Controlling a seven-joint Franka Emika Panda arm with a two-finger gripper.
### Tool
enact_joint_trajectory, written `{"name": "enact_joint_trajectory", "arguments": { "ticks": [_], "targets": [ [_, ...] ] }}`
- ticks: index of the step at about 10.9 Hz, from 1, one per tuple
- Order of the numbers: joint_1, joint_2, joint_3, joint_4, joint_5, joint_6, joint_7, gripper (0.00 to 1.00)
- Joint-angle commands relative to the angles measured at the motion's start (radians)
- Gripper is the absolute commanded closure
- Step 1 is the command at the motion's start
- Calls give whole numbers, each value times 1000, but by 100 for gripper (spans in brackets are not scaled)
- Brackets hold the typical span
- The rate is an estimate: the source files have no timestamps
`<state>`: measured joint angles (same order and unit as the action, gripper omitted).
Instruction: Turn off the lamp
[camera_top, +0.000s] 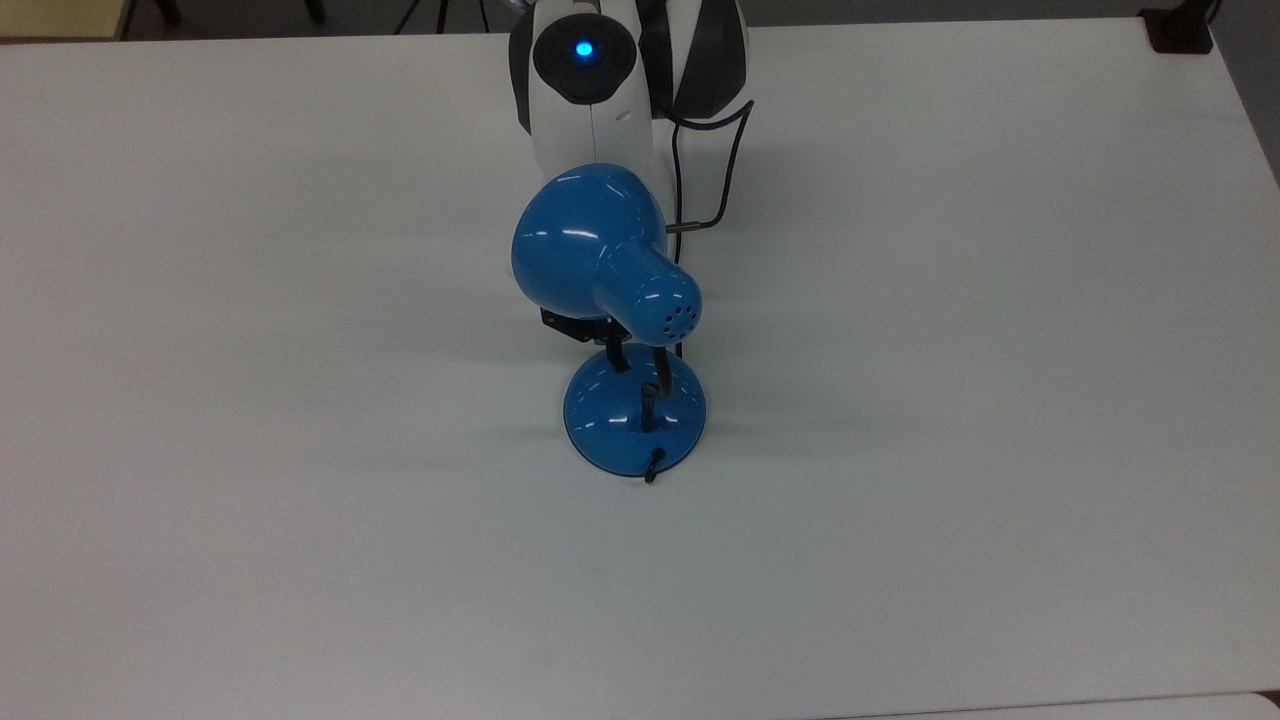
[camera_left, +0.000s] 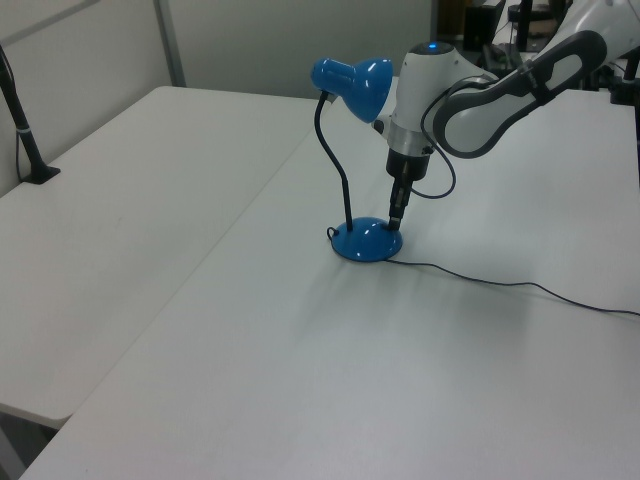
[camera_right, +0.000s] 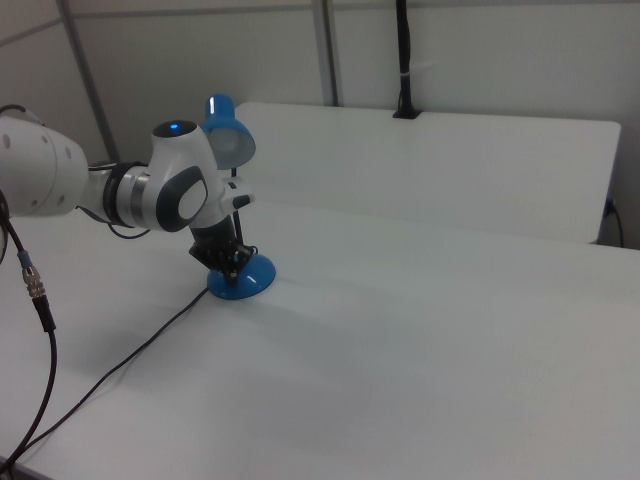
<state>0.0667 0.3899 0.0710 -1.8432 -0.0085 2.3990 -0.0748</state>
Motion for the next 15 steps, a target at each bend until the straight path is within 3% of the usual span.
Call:
{"name": "enact_joint_trajectory", "arguments": {
  "ticks": [1, 3, 6, 7, 9, 10, 12, 15],
  "targets": [
    [-5, 18, -8, -54, -8, -20, 13, 100],
    [-11, -5, -8, -53, -8, -62, 7, 100],
    [-30, -118, -8, -48, -31, -310, -26, 100],
    [-36, -170, -8, -45, -33, -413, -45, 89],
    [-44, -273, -8, -44, -33, -558, -46, 14],
    [-47, -319, -8, -42, -33, -608, -46, 0],
    [-62, -393, -10, -15, -28, -674, -28, 0],
    [-79, -413, -22, 108, -22, -712, 24, 0]
  ]
}}
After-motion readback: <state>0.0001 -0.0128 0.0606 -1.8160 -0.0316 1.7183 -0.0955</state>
